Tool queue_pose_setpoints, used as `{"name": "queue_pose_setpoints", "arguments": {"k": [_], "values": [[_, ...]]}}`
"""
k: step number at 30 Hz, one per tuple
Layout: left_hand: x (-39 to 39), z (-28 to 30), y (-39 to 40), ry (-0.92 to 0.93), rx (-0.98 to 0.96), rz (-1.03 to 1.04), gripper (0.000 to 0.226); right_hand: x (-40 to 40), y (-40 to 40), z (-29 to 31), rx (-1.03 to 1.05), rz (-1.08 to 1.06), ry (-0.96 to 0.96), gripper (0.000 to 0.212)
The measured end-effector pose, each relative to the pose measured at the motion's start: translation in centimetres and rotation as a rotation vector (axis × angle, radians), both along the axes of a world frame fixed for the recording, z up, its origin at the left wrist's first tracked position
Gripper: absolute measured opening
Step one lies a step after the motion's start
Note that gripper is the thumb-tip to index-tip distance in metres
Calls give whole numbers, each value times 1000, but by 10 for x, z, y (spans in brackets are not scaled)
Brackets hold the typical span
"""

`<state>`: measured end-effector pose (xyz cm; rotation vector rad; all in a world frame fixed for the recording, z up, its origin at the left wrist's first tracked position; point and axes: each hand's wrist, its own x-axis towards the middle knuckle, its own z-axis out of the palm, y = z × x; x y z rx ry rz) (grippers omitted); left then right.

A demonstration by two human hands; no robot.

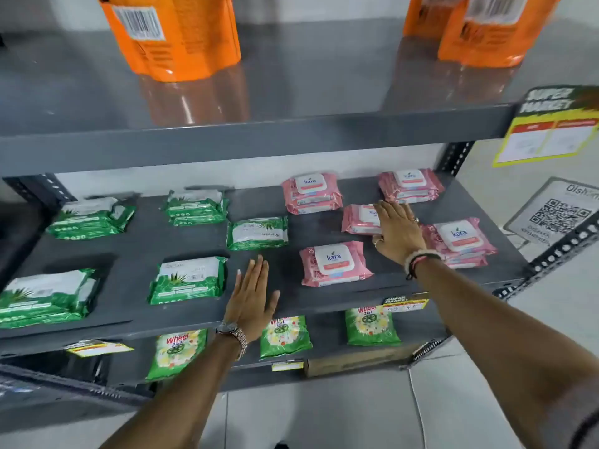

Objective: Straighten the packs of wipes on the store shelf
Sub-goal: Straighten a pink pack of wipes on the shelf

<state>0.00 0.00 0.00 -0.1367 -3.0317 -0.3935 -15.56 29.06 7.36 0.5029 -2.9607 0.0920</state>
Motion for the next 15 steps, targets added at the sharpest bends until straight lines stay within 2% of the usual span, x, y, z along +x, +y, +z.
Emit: {"name": "queue_pose_setpoints", "arguments": {"k": [2, 8, 15], "values": [[-1, -9, -2, -36, 44, 25, 71, -17, -4, -1, 62, -34, -116, 79], [0, -23, -3, 30, -4, 29, 59, -53, -9, -3, 110, -71, -287, 85], [1, -21, -1, 43, -35, 39, 57, -59, -9, -6, -22, -109, -286, 70]]}}
